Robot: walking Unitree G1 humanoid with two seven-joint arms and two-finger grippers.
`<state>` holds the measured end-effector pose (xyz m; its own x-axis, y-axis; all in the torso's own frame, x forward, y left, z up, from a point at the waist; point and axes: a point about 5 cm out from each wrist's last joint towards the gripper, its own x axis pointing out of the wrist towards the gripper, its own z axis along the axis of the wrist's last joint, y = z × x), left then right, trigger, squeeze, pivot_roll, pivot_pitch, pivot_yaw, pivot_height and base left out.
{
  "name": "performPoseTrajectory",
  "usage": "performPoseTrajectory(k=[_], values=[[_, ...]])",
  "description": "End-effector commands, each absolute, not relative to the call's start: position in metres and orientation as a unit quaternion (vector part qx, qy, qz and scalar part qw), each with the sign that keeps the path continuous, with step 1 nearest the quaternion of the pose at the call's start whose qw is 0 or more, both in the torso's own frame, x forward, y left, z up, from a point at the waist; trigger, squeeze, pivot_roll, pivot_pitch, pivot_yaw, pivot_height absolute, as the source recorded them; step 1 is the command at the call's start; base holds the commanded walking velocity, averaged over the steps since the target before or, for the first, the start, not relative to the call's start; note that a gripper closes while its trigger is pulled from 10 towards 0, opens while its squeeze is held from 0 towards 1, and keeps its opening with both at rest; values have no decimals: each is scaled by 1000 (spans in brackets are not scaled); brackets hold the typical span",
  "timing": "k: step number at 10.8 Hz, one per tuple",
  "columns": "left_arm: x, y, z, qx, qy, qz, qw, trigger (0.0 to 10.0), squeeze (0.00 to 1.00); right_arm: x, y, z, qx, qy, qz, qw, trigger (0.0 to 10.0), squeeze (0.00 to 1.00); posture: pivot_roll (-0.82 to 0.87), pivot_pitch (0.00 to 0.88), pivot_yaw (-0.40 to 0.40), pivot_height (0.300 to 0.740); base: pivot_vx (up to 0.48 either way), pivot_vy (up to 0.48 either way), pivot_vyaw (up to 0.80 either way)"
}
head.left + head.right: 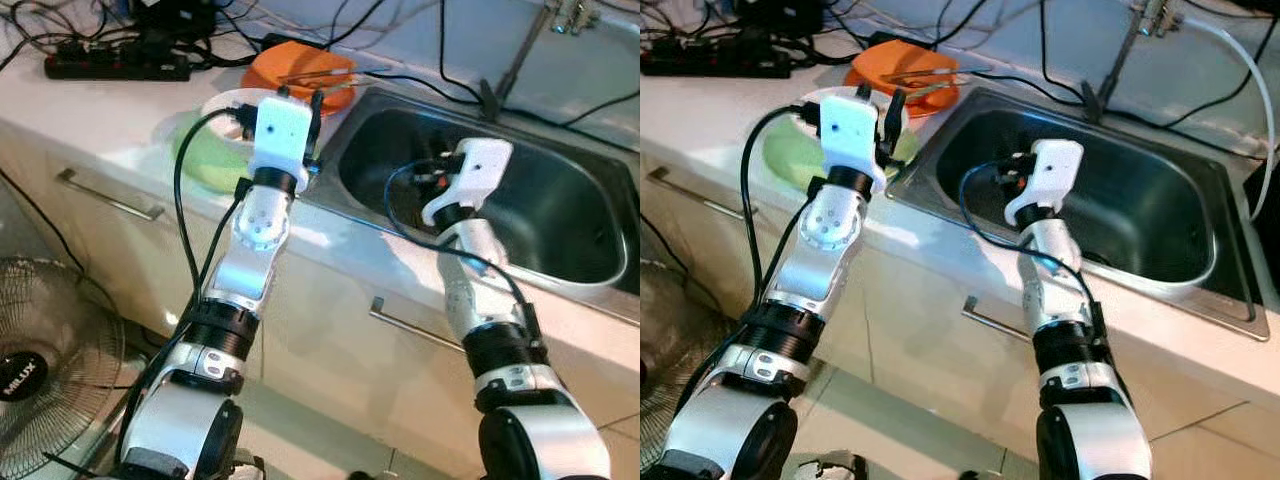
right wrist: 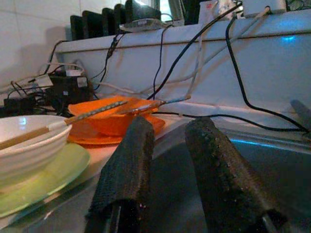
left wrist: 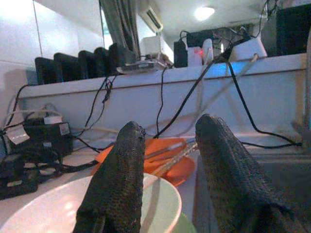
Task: Kitchen organization
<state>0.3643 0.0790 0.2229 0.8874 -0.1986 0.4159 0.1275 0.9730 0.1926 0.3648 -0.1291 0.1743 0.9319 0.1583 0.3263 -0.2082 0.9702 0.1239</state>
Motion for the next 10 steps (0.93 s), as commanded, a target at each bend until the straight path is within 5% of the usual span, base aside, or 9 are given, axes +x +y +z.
performPoseTrajectory(k=[1, 10], values=[[363, 77, 216, 87, -207, -93, 970, 10000, 0, 363, -132, 175, 74, -168, 88, 979, 10000, 0, 135, 0, -65, 740, 0, 0, 0], [360, 118, 177, 70, -110, -57, 990, 10000, 0, 356, -127, 166, 81, -161, 76, 981, 10000, 0, 94, 32, 6, 740, 0, 0, 0]])
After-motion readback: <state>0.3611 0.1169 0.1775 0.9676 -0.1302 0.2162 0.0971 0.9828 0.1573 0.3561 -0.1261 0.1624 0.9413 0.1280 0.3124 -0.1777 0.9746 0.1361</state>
